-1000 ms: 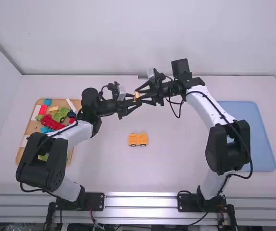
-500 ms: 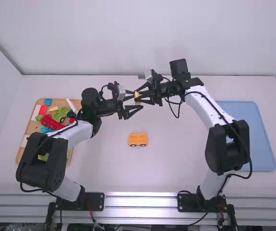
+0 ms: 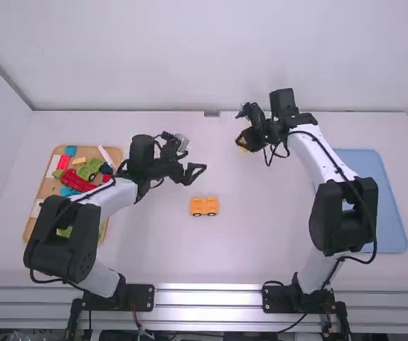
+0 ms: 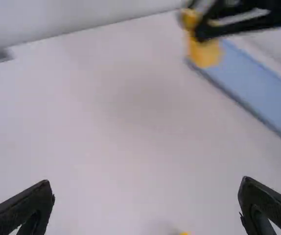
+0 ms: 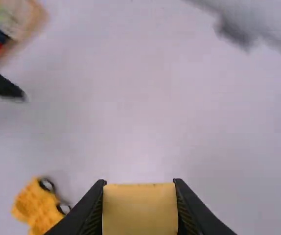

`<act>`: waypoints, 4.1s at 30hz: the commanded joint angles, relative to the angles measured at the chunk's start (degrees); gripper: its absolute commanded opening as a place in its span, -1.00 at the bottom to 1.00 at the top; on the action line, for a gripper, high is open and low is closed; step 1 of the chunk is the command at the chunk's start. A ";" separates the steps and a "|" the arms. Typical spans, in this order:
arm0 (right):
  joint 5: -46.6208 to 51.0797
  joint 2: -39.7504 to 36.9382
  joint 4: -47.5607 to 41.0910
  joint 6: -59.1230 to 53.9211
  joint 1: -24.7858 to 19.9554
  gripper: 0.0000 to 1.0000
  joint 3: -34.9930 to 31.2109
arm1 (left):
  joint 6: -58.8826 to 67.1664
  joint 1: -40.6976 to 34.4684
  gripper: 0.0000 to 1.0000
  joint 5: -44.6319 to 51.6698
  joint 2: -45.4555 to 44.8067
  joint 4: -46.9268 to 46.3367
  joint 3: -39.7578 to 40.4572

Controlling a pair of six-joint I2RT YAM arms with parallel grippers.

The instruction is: Assemble lego blocks to make yellow taxi

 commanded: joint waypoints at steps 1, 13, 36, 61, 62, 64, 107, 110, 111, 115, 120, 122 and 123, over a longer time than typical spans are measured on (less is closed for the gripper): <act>15.04 -1.07 -4.04 7.37 2.16 -0.58 0.44 | 0.90 -0.31 0.98 -12.17 -0.02 -0.15 0.33; 27.36 1.20 -12.68 29.40 11.63 -1.00 -5.79 | 2.25 0.17 0.98 -12.92 -0.61 4.63 0.33; 12.20 1.33 0.31 46.12 9.99 -0.91 -24.22 | 2.40 0.15 0.98 -12.90 -1.36 1.07 0.33; 5.51 1.33 4.50 89.90 10.91 -0.58 -24.33 | 3.91 0.13 0.98 -13.07 -1.33 -0.52 0.33; 5.53 1.33 4.52 90.47 10.43 -0.68 -24.33 | 3.93 0.13 0.98 -13.07 -1.33 -0.48 0.33; 5.66 1.33 4.50 92.19 9.53 -0.92 -24.33 | 3.91 0.13 0.98 -13.07 -1.33 -0.48 0.33; 4.70 1.31 11.02 110.84 4.52 -0.17 -32.52 | 5.40 0.13 0.98 -12.92 -1.33 -1.49 0.33; 4.57 1.31 11.37 110.81 4.11 0.37 -32.52 | 5.40 0.13 0.99 -12.90 -1.33 -1.49 0.33; 4.48 1.31 11.28 110.81 3.80 0.76 -32.52 | 5.40 0.11 0.98 -12.92 -1.33 -1.46 0.33; 3.74 1.31 11.13 110.22 3.39 0.97 -32.52 | 5.38 0.13 0.99 -12.92 -1.33 -1.51 0.33; -0.61 1.31 12.00 105.59 0.87 0.98 -32.50 | 5.38 0.11 0.98 -12.92 -1.33 -1.51 0.33; -1.86 1.31 12.76 104.21 0.22 0.97 -32.50 | 5.42 0.13 0.98 -12.96 -1.33 -1.51 0.33; -3.56 1.20 13.55 103.03 -0.61 0.97 -32.50 | 5.40 0.13 0.98 -13.14 -1.33 -1.51 0.33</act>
